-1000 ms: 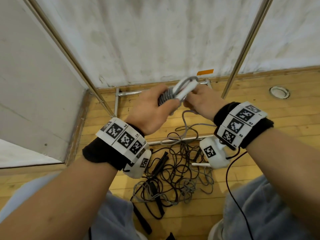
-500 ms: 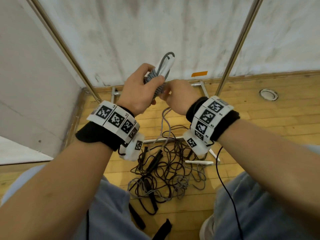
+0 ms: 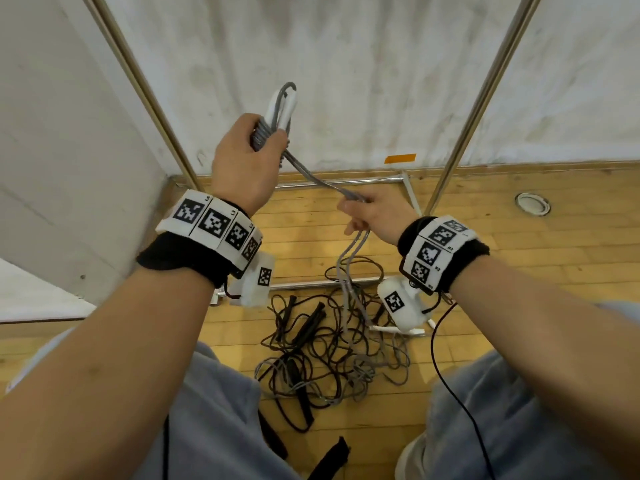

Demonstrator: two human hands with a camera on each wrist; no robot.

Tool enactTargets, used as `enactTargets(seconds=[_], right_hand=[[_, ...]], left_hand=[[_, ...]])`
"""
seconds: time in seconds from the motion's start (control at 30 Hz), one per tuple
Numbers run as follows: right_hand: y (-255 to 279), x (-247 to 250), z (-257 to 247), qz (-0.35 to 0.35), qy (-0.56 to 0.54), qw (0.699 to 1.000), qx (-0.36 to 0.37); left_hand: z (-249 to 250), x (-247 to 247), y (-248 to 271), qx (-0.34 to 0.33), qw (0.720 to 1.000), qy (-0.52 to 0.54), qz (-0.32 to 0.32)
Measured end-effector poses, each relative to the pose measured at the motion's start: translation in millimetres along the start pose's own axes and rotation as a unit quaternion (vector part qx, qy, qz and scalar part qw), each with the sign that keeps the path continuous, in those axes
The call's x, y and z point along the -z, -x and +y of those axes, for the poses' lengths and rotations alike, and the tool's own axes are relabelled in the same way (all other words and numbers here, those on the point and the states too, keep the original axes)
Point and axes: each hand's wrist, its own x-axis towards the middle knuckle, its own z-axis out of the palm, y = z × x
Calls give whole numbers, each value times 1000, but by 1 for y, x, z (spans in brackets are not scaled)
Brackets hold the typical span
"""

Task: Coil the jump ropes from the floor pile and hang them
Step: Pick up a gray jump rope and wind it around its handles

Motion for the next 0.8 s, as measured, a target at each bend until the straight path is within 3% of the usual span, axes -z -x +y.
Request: enactTargets(seconds=[0.13, 0.3, 0.47, 0.63, 0.8], right_hand=[[3, 8, -19, -3, -32, 999, 30], [16, 3, -36, -49, 200, 974, 96], [21, 3, -48, -34, 299, 942, 146], [21, 6, -50, -17, 312, 930, 191], [9, 16, -36, 62, 265, 946, 174]], left_hand=[[-24, 7, -5, -14, 984, -177, 4], [-44, 4, -7, -13, 961, -271, -48], [-50, -3, -4, -6, 944, -310, -113], [-48, -19, 8, -20, 899, -361, -246], [-42, -25, 22, -27, 872, -259, -414]])
